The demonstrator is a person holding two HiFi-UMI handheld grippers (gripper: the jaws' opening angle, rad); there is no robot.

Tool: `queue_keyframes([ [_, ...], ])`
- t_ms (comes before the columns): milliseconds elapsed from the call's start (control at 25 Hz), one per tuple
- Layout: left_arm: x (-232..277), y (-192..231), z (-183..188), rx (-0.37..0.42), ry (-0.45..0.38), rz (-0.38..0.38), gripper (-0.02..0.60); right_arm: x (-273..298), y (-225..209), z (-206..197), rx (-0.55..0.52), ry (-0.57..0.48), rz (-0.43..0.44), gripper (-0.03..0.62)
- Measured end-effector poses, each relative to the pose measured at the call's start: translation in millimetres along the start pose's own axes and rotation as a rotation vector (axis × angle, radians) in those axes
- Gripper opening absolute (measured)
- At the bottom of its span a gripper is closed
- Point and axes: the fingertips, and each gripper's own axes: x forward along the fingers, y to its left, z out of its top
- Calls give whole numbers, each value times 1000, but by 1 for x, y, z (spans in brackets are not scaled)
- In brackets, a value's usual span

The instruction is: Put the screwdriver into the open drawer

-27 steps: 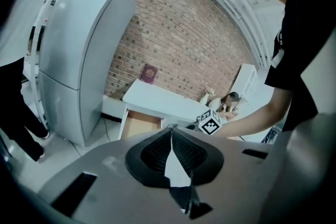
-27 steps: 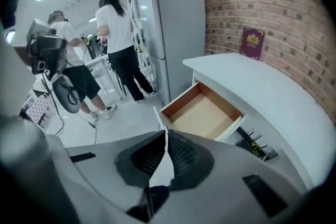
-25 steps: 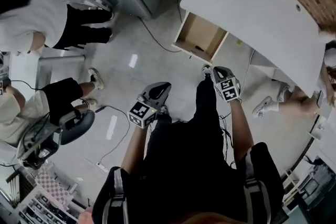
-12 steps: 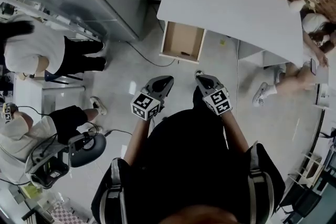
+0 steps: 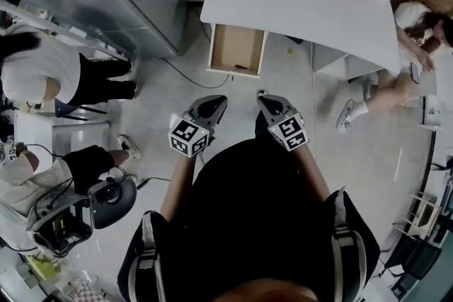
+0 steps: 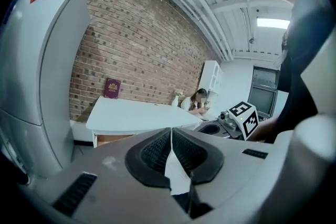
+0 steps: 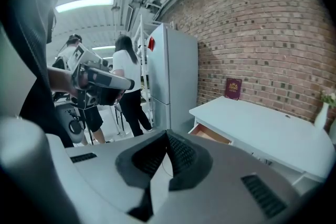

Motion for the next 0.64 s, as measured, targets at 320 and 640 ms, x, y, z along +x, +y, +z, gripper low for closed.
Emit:
queue_keyframes([
  [320, -5, -1, -5, -32, -10, 15, 20, -4, -3, -1, -12, 13, 16, 57],
  [640, 1, 0, 3, -34, -26, 8, 20, 3, -8, -5, -36, 50, 45, 57],
])
